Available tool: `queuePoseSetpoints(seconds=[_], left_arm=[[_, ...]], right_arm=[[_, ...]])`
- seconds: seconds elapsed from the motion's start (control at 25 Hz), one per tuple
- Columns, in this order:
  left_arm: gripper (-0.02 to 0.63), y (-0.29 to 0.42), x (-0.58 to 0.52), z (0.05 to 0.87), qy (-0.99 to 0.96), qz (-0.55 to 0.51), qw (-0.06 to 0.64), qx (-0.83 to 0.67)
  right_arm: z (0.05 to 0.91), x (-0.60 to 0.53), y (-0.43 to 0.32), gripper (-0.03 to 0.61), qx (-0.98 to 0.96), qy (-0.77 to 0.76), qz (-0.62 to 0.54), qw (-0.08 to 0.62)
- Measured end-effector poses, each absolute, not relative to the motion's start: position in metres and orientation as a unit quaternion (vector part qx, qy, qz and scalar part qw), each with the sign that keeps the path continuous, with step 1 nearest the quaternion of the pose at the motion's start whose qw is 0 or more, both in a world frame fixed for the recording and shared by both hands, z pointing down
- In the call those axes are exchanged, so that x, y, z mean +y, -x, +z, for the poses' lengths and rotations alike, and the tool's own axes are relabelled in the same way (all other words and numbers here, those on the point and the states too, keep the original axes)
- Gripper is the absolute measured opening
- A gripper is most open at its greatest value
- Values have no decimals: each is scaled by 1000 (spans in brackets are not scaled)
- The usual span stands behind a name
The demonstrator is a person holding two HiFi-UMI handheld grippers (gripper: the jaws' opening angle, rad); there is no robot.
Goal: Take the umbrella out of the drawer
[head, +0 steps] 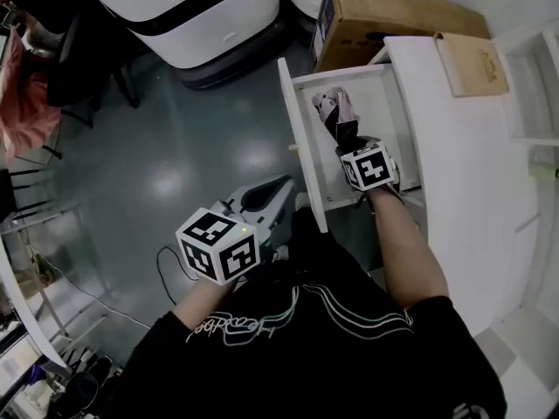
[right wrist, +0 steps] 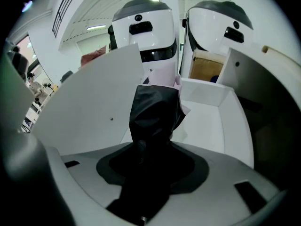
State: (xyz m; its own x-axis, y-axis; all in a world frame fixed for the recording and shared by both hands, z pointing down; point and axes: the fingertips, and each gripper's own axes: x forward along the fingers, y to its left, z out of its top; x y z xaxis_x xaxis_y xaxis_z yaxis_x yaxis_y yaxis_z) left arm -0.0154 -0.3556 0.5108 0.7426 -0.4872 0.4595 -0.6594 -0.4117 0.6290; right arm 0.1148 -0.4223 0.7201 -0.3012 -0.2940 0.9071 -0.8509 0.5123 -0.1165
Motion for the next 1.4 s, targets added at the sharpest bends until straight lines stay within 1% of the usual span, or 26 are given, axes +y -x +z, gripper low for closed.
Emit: queuePoseSetpoints(seconds=[0.48,0.92,1.12,1.4], left_arm=[[21,28,-280,446,-865,94,374,-321],[21,51,-226,368,-891,76,319,-313],[21,59,-189,343,-902,70,292,-309],[21,60,-154,310,-918,69,250,-299]], right_arm=[[576,-346,-101,209,-791,-443,273,322],[439,-251,-63,209,-845,-432,213,232],[392,-201,-43,209,-869,-419,184,187],[346,-156,-35,209,-885,-412,158,148]])
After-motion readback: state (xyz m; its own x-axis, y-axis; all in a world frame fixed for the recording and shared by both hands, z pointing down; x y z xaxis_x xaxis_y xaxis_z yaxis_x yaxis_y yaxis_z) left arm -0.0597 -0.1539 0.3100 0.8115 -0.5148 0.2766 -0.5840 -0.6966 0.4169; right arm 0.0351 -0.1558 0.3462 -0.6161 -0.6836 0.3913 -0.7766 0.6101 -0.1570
